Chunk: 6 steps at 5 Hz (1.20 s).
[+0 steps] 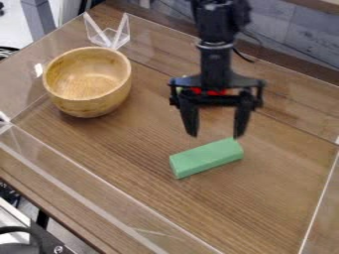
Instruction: Move the red fruit to the right
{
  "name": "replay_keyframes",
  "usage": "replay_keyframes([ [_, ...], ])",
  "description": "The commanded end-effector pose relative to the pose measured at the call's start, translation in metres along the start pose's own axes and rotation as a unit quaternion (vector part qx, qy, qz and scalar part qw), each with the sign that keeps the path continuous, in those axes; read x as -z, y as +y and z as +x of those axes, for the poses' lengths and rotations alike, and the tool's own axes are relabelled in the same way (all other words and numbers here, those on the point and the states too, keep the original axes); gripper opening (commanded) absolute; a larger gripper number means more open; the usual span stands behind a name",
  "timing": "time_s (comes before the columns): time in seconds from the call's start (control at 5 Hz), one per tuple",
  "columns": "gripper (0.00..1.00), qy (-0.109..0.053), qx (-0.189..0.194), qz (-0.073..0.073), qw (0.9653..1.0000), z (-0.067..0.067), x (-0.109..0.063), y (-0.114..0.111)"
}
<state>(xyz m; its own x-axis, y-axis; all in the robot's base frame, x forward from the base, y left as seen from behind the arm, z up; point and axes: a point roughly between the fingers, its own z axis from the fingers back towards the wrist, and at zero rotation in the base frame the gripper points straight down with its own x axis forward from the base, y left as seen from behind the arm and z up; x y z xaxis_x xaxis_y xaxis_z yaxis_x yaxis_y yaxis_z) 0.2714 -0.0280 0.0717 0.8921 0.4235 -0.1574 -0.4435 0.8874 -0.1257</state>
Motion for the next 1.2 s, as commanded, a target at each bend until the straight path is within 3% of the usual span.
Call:
replay_keyframes([
  [0.0, 1.00, -0.039, -0.016, -0.022, 0.9989, 0.028, -0.012, -0.011],
  [0.4, 1.00, -0.078, -0.073, -0.031, 0.9938, 0.067, -0.005, -0.014],
  [0.6, 1.00, -0.090, -0.067, -0.031, 0.9933, 0.081, -0.009, -0.016],
  [0.8, 1.00, -0.094, -0.054, -0.029, 0.9937, 0.089, -0.015, -0.018],
  [1.0, 1.00, -0.103, -0.083, -0.030, 0.9907, 0.097, -0.005, -0.011],
])
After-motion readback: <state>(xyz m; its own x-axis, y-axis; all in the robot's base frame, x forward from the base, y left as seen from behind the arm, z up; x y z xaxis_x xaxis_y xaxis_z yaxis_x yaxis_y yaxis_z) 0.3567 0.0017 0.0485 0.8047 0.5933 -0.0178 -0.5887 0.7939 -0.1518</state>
